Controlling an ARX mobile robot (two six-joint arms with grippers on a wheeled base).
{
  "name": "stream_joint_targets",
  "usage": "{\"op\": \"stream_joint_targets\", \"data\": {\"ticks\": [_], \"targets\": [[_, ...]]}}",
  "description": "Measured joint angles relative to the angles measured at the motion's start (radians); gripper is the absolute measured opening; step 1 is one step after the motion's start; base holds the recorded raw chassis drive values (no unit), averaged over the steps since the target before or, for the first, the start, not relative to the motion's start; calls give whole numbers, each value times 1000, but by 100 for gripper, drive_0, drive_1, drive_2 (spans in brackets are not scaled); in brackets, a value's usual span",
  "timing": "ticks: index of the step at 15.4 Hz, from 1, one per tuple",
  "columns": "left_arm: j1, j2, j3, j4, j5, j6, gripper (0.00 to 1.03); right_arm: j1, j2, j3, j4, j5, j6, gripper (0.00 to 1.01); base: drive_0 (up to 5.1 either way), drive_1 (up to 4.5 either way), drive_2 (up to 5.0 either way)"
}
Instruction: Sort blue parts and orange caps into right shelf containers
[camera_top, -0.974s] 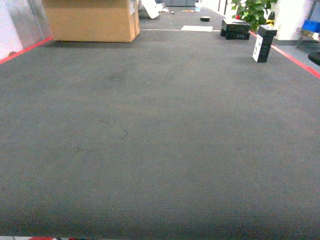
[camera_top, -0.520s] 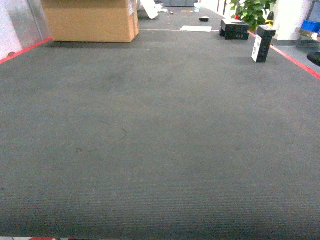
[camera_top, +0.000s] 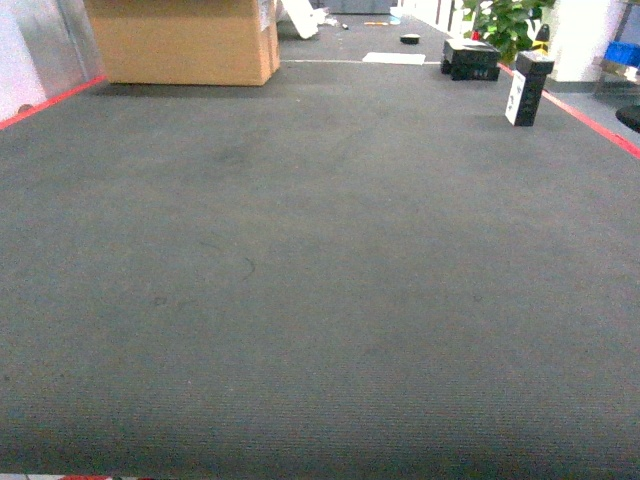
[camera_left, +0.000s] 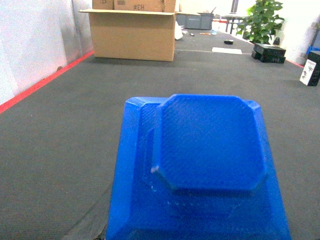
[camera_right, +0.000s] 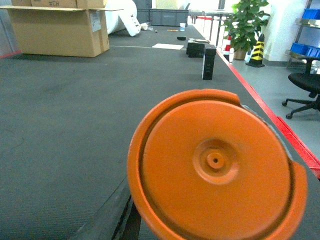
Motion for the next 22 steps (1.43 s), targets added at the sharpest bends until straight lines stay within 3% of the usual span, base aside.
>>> {"op": "stream_joint_targets", "data": {"ticks": [7, 22], "targets": [[0, 0, 0, 0, 0, 0, 43, 0, 0, 0, 0, 0, 0, 44, -9, -9, -9], [0, 0, 0, 0, 0, 0, 43, 0, 0, 0, 0, 0, 0, 44, -168, -168, -168]]}}
